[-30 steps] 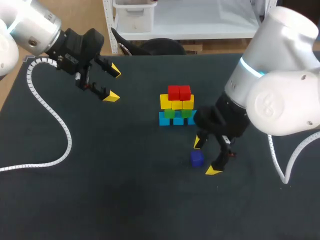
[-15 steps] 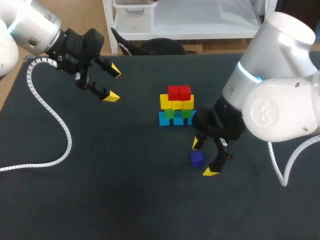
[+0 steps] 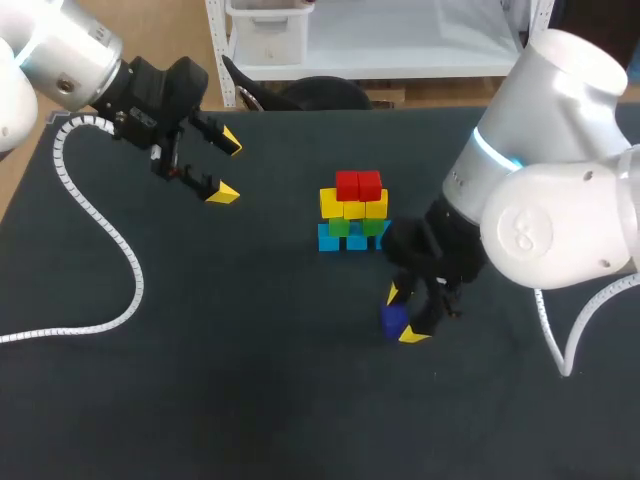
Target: Place the blue cubes, place green cubes on the blue cubes, place the yellow cubes on the green cubes, then place the red cubes on the yellow cubes, and place purple cube on the red cubes.
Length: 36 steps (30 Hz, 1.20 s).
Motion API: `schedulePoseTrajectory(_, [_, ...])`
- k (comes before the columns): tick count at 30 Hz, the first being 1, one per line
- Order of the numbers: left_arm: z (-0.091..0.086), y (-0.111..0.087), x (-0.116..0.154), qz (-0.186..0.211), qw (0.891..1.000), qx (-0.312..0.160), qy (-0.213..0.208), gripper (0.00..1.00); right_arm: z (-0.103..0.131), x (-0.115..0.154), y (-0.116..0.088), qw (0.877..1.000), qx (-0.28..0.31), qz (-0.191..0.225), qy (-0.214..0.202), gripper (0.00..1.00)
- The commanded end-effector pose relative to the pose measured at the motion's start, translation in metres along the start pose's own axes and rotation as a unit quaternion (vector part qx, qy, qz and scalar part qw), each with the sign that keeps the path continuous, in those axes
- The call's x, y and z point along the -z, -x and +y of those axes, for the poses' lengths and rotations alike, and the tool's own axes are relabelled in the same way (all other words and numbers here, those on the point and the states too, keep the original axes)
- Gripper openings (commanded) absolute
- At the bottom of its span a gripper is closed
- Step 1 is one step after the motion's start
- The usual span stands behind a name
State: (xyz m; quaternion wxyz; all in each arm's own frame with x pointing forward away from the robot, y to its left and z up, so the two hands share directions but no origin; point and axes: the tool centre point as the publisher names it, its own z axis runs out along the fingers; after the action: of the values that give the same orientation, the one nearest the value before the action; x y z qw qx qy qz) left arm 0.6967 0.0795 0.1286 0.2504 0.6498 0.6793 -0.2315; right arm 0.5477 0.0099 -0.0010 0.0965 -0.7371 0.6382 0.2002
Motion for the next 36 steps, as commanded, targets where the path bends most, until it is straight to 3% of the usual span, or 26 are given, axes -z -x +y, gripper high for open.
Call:
schedulePoseTrajectory(1, [0.001,-0.001,0.000,-0.001,1.000,-0.001,-0.001,1.00,0.000,-0.002,0.000,1.000,-0.001,0.003,-0.001,0.06])
schedulePoseTrajectory(2, [0.001,-0.001,0.000,-0.001,1.000,-0.001,-0.001,1.00,0.000,-0.003,0.000,1.000,-0.002,0.004,-0.002,0.00])
schedulePoseTrajectory(12, [0.001,-0.001,0.000,-0.001,1.000,-0.001,-0.001,1.00,0.005,0.006,0.001,1.000,-0.024,0.003,-0.003,0.00])
schedulePoseTrajectory(24, [0.001,-0.001,0.000,-0.001,1.000,-0.001,-0.001,1.00,-0.009,0.058,0.021,0.999,-0.028,-0.005,-0.023,0.00])
schedulePoseTrajectory(36, [0.001,-0.001,0.000,-0.001,1.000,-0.001,-0.001,1.00,-0.020,0.112,0.047,0.997,0.005,0.009,-0.075,0.00])
